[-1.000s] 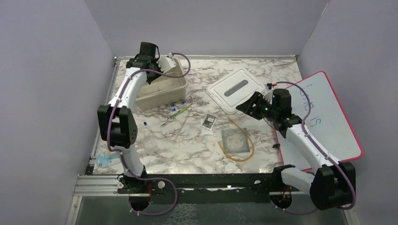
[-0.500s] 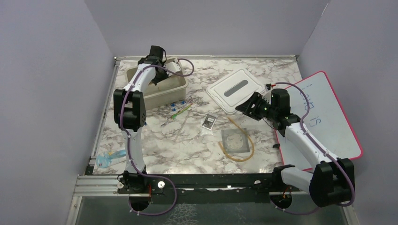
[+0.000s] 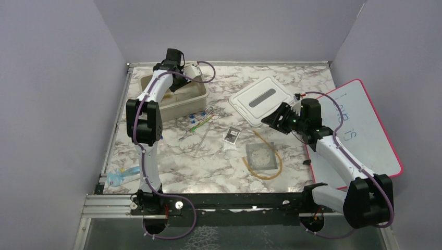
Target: Organize the chemistry lab equipment
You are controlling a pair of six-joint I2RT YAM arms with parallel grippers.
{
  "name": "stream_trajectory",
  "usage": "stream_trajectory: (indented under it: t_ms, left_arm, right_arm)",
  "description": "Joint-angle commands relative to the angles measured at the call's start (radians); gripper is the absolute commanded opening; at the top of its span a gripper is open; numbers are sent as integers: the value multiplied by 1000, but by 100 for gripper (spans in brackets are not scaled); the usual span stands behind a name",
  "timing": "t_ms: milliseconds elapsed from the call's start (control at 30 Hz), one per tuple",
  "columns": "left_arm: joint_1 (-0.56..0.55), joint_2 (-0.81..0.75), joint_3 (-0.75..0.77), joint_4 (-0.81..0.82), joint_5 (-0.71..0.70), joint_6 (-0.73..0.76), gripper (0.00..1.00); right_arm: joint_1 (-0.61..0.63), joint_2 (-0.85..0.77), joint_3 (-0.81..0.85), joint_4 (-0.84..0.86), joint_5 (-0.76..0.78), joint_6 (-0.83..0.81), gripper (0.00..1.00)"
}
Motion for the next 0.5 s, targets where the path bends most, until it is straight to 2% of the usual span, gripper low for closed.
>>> stream_trajectory:
  t_ms: [0,200,467]
  left_arm:
    - [6,-38,22,13,5,-33,34]
    - [4,-150,23,14,87,-134,40]
    - [-1,-274,70,34,61,-390,44]
  right_arm:
    - [5,2,29,15,-15,4,60]
    - [5,-14,17,9,-13,4,60]
    - [5,-43,-2,6,-7,1,60]
